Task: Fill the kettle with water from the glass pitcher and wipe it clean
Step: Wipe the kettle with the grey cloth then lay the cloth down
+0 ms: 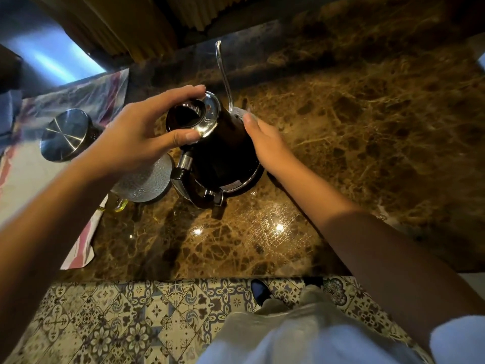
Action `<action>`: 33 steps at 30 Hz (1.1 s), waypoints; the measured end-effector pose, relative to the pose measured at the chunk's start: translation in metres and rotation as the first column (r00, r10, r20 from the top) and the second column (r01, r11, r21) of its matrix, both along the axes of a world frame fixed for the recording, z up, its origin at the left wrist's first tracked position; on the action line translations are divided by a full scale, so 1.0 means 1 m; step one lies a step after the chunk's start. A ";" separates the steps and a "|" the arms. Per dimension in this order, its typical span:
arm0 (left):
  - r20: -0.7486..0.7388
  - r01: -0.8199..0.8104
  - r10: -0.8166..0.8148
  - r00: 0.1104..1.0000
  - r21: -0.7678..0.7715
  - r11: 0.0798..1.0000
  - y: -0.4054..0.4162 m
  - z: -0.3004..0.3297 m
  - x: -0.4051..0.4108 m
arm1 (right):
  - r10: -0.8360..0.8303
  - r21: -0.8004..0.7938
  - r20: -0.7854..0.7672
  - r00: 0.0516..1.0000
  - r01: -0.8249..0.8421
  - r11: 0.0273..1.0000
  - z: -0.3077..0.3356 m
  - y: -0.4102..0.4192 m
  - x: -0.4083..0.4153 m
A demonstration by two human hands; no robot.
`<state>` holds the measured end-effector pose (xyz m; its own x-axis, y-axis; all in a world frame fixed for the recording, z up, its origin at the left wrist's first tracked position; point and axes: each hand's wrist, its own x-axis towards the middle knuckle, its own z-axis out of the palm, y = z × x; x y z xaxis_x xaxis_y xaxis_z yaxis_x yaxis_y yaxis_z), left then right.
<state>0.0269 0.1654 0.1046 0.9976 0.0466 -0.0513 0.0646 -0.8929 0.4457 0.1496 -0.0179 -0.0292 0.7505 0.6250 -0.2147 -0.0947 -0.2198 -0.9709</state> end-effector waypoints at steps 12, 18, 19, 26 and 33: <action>0.031 -0.005 0.005 0.999 -0.010 1.000 0.000 -0.002 -0.001 | 0.199 -0.311 0.393 0.898 -0.074 0.947 -0.019 -0.074 -0.068; 0.028 -0.015 0.017 0.999 -0.051 0.999 -0.001 -0.003 -0.002 | -0.175 -0.081 0.286 0.942 0.206 0.975 0.002 -0.061 -0.034; 0.022 -0.019 0.020 1.000 -0.048 0.999 -0.001 -0.003 -0.002 | -0.193 -0.025 0.246 0.950 0.205 0.978 0.007 -0.050 -0.032; 0.001 -0.038 0.038 0.999 -0.081 0.996 -0.004 0.000 -0.003 | -0.250 0.154 0.216 0.944 0.220 0.963 0.006 0.006 -0.079; 0.006 0.000 0.001 1.000 -0.087 0.996 -0.001 -0.003 -0.001 | -0.170 -0.170 0.281 0.944 0.224 0.960 -0.025 -0.007 -0.142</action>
<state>0.0255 0.1641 0.1012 0.9979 0.0426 -0.0488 0.0619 -0.8505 0.5223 0.0081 -0.0245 -0.0540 0.9002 0.4242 -0.0981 0.0954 -0.4120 -0.9062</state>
